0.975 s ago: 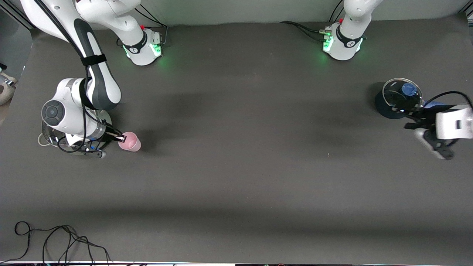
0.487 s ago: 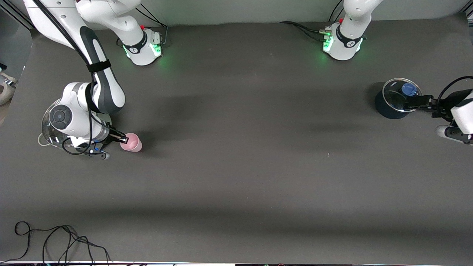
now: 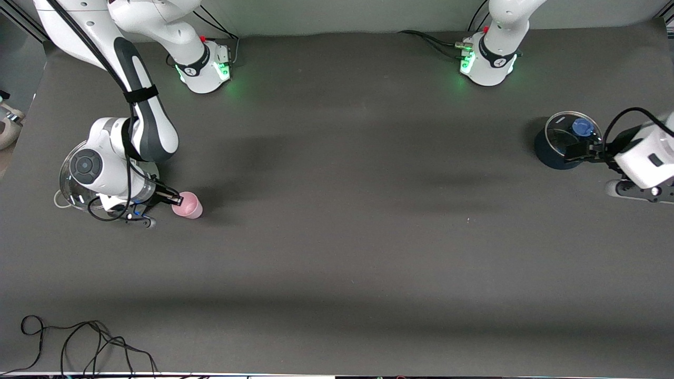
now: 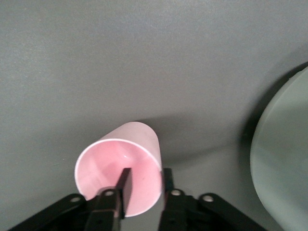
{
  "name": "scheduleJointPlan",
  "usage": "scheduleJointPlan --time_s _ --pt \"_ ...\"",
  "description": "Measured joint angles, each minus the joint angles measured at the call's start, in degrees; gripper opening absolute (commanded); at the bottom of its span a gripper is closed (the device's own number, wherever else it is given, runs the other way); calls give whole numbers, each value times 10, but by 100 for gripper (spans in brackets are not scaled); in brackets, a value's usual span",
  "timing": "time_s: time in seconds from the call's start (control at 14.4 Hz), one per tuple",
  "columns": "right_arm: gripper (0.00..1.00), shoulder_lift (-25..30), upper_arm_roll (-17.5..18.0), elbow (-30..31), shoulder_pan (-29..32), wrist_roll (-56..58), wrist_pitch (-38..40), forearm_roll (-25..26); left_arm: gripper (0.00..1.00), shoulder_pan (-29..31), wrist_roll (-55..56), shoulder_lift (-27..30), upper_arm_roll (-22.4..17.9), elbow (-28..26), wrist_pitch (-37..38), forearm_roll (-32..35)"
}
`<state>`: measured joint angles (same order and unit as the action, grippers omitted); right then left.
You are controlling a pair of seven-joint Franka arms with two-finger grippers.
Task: Transfer pink cup from left to right arm
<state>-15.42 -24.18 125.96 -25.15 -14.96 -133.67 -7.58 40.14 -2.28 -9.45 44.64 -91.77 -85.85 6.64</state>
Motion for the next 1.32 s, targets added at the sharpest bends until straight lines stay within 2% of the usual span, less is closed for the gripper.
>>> scheduleJointPlan --time_s 0.07,0.42,0.56,0.7,0.97,1.04,1.18,1.32 --pt "99 4 0 -1 -1 0 0 0 100 0 1 11 -2 -14 -12 -2" --pt "99 74 0 -18 -14 -1 68 0 100 10 1 36 -13 -45 -49 -23" --pt "99 116 1 -33 -23 -8 112 0 100 -1 1 38 -37 -45 -52 -40" --pt "99 151 2 -56 -27 -12 170 1 100 -67 1 43 -115 -45 -54 -53" --pt "99 215 3 -100 -28 -14 248 56 100 -306 1 56 -345 -45 -58 -69" --pt "99 231 3 -106 -28 -14 265 65 100 -358 1 59 -391 -45 -59 -70" --pt "100 257 2 -129 -27 -14 312 76 100 -405 1 62 -430 -45 -60 -71" --pt "99 267 0 -168 -25 -14 364 98 100 -409 1 63 -436 -45 -60 -77"
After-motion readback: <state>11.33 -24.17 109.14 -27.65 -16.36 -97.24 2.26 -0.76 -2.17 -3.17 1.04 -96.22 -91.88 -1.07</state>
